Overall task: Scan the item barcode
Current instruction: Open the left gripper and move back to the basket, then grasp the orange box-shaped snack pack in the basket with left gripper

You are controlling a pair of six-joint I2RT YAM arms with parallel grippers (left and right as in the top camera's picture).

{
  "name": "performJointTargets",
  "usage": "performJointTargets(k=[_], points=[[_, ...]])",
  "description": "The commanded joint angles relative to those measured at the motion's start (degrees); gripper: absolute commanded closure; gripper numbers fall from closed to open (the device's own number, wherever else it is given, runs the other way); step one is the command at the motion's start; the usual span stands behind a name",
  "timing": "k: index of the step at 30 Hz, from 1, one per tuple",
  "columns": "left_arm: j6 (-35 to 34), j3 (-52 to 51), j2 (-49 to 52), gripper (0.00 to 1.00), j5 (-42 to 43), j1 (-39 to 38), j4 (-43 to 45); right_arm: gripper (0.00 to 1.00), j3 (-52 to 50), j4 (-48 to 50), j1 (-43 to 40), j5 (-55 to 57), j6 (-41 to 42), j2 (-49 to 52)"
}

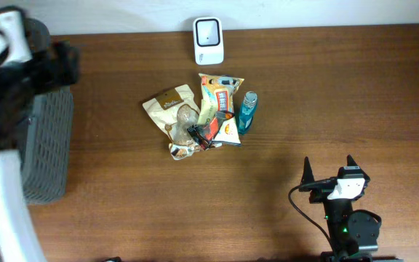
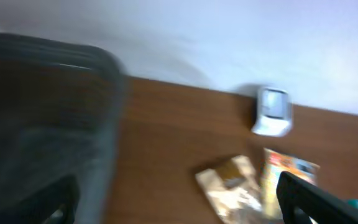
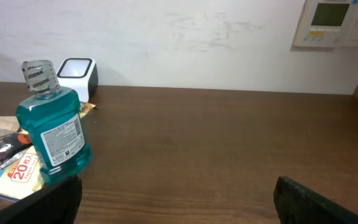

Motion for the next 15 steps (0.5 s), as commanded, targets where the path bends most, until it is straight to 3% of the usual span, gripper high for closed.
performJointTargets(k=[1,9,15], points=[[3.7,0.3,-1.2,0.01,-15.7,4.8,-1.6,0.02,-0.5,-0.2,-0.4,0.1,-0.1,-0.4],[3.7,-1.9,8.1,0.01,-36.8,10.3,0.3,0.02,-0.5,-0.2,-0.4,0.1,-0.1,-0.4],[3.7,-4.2,16.4,0.01,-41.3,11.4,-3.2,0.02,-0.5,-0.2,-0.4,0.1,-0.1,-0.4]])
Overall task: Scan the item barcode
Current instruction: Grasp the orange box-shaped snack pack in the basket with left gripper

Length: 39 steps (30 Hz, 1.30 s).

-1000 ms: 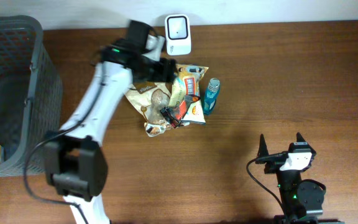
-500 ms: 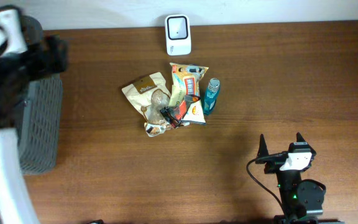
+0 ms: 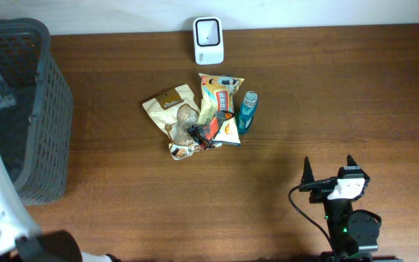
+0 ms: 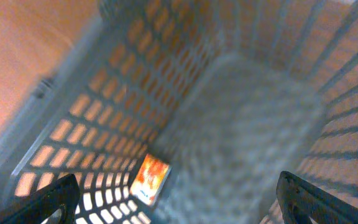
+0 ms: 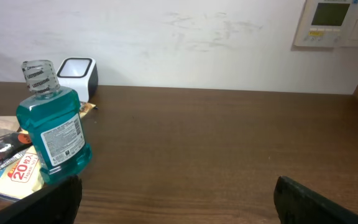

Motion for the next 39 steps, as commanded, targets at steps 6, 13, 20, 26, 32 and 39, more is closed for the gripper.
performJointTargets(k=[6,13,20,26,32,39], points=[[8.0,-10.2,7.0,0.01,-8.5,0.9,-1.2,0.02,-0.5,-0.2,-0.4,0.1,-0.1,-0.4],[9.1,-21.4,7.3,0.01,-9.3,6.2,3.5,0.02,-0.5,-0.2,-0.4,0.1,-0.1,-0.4],[13.0,-24.5,9.5,0.02,5.7,14.5,8.0,0.02,-0.5,-0.2,-0.4,0.1,-0.1,-0.4],[17.7,-24.5,10.1,0.12,9.6,17.0,9.9,0.02,-0.5,-0.2,-0.4,0.1,-0.1,-0.4],[19.4,-24.5,11.9,0.21,9.8,16.9,11.0,0.02,-0.5,-0.2,-0.4,0.1,-0.1,-0.4],[20.0,-24.8,16.1,0.21,9.2,16.9,11.3,0.02,-0.5,-0.2,-0.4,0.1,-0.1,-0.4]])
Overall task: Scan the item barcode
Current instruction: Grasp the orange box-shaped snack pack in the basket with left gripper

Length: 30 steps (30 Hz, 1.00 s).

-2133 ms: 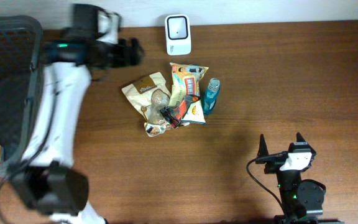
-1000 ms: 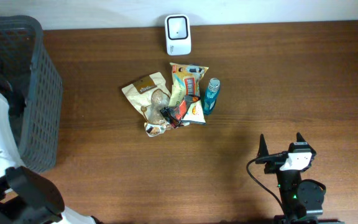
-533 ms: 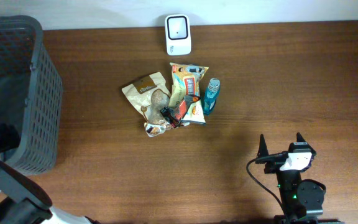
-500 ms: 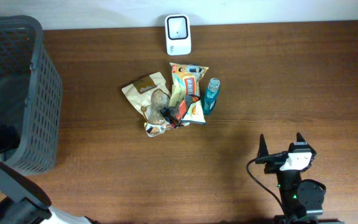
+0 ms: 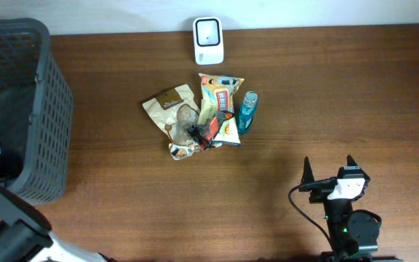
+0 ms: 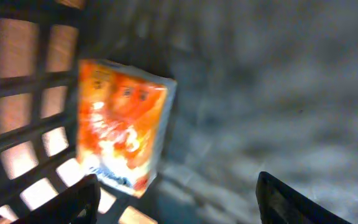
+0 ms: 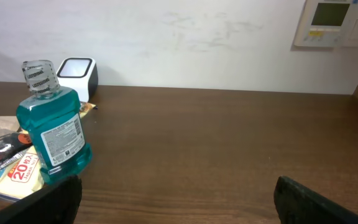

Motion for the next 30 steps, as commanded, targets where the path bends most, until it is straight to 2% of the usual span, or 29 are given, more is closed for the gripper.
performJointTargets(k=[1,5,10,14,18,20,22,25,28,30], points=[[2.9,-0.5,2.1,0.21,0.3,0.0,0.7,0.02,-0.5,-0.2,-0.4,0.1,-0.1,-0.4],[4.5,-0.5,4.1,0.26,-3.3,0.0,2.3,0.02,-0.5,-0.2,-0.4,0.1,-0.1,-0.4],[4.5,-0.5,5.0,0.28,-5.6,0.0,5.3,0.02,-0.5,-0.2,-0.4,0.1,-0.1,-0.4],[4.5,-0.6,6.7,0.43,-7.7,0.1,5.3,0.02,-0.5,-0.2,-0.4,0.1,-0.1,-0.4],[4.5,-1.6,9.4,0.4,-8.7,0.1,5.4,0.02,-0.5,-0.2,-0.4,0.1,-0.1,-0.4],[4.5,-1.7,10.0,0.42,-8.6,0.1,5.4,0.02,-0.5,-0.2,-0.4,0.1,-0.1,-0.4],[4.5,-1.7,10.0,0.69,-8.6,0.1,5.5,0.02,-0.5,-0.2,-0.4,0.1,-0.1,-0.4],[4.5,-1.7,10.0,0.9,-8.4,0.0,5.3,0.02,-0.5,-0.2,-0.4,0.1,-0.1,-0.4],[4.5,-1.6,9.8,0.99,-5.2,0.0,4.6,0.02,-0.5,-0.2,-0.4,0.1,-0.1,-0.4],[4.5,-1.1,9.6,1.0,-2.2,0.0,3.9,0.02,-0.5,-0.2,-0.4,0.1,-0.1,-0.4]])
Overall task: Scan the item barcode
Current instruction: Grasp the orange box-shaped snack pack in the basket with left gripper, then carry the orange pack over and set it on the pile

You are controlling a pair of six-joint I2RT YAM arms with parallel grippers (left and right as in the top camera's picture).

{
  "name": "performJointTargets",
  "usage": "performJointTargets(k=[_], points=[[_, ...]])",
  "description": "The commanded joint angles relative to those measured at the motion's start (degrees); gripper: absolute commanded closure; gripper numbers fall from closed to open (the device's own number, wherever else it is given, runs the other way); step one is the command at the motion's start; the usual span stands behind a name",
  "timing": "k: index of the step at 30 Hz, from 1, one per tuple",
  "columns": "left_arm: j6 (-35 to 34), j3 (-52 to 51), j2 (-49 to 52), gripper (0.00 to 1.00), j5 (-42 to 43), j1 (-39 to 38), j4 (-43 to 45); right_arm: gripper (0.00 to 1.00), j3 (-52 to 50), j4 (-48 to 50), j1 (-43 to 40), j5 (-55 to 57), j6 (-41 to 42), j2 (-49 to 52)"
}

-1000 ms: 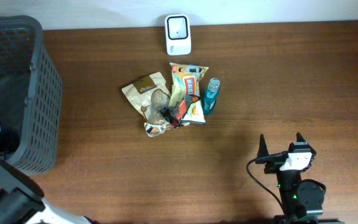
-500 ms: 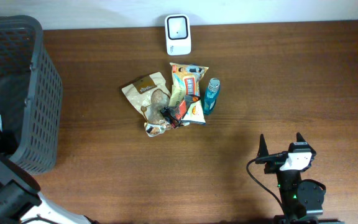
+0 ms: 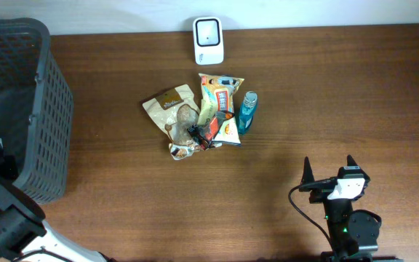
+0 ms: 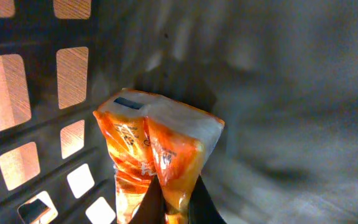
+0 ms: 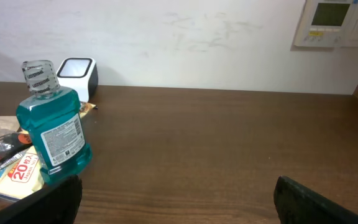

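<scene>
Inside the grey mesh basket (image 3: 48,138), my left gripper (image 4: 174,208) is shut on an orange snack packet (image 4: 157,149), pinching its lower edge between the dark fingers. The packet stands off the basket floor beside the mesh wall (image 4: 73,37). In the overhead view the basket hides this gripper. The white barcode scanner (image 3: 208,40) stands at the table's far edge and also shows in the right wrist view as a scanner (image 5: 76,74). My right gripper (image 3: 329,169) rests open at the near right, holding nothing.
A pile lies mid-table: a tan pouch (image 3: 172,109), a colourful snack bag (image 3: 220,102) and a teal mouthwash bottle (image 3: 247,110), the bottle (image 5: 51,134) upright in the right wrist view. A wall thermostat (image 5: 331,22) hangs behind.
My left gripper was open just above the orange packet lying flat in the basket. Now it is shut on the packet, which stands on edge. The right arm has not moved.
First my left gripper was by the basket's rim, facing the table. Then it pointed down into the basket, the orange packet small at the bottom. Then it hung open close over the packet, and now it grips it. The right arm stayed still throughout.
</scene>
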Motion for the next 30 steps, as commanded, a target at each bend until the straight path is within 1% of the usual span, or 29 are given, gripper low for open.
performJointTargets(k=[1,4,6,13,15,17,20,22,23,24,25,27,30], points=[[-0.2,-0.4,2.2,1.0,11.8,0.3,-2.4,0.02,-0.5,-0.2,-0.4,0.1,-0.1,-0.4],[-0.4,1.9,-0.3,1.0,18.1,0.3,-3.9,0.02,-0.5,-0.2,-0.4,0.1,-0.1,-0.4],[-0.4,4.2,-3.6,1.0,23.8,0.3,-5.3,0.02,-0.5,-0.2,-0.4,0.1,-0.1,-0.4],[-1.6,11.1,-18.7,1.0,45.0,0.4,-6.1,0.02,-0.5,-0.2,-0.4,0.1,-0.1,-0.4],[-1.9,12.1,-23.0,1.0,52.3,0.4,-5.6,0.02,-0.5,-0.2,-0.4,0.1,-0.1,-0.4],[-1.9,12.5,-26.9,1.0,63.4,0.4,-4.7,0.02,-0.5,-0.2,-0.4,0.1,-0.1,-0.4],[-1.9,12.5,-31.2,1.0,83.8,0.3,-3.3,0.02,-0.5,-0.2,-0.4,0.1,-0.1,-0.4],[-1.9,12.5,-33.0,1.0,97.9,0.2,-3.0,0.02,-0.5,-0.2,-0.4,0.1,-0.1,-0.4],[-1.9,12.5,-33.9,1.0,108.6,-0.5,-2.4,0.02,-0.5,-0.2,-0.4,0.1,-0.1,-0.4],[-1.9,12.5,-34.1,1.0,114.3,-1.3,-2.1,0.02,-0.5,-0.2,-0.4,0.1,-0.1,-0.4],[-3.8,12.5,-34.4,1.0,115.0,-3.0,-2.1,0.02,-0.5,-0.2,-0.4,0.1,-0.1,-0.4],[-5.5,12.5,-34.6,1.0,115.0,-6.3,-3.1,0.02,-0.5,-0.2,-0.4,0.1,-0.1,-0.4],[-5.5,12.5,-34.6,1.0,115.0,-13.2,-2.7,0.02,-0.5,-0.2,-0.4,0.1,-0.1,-0.4]])
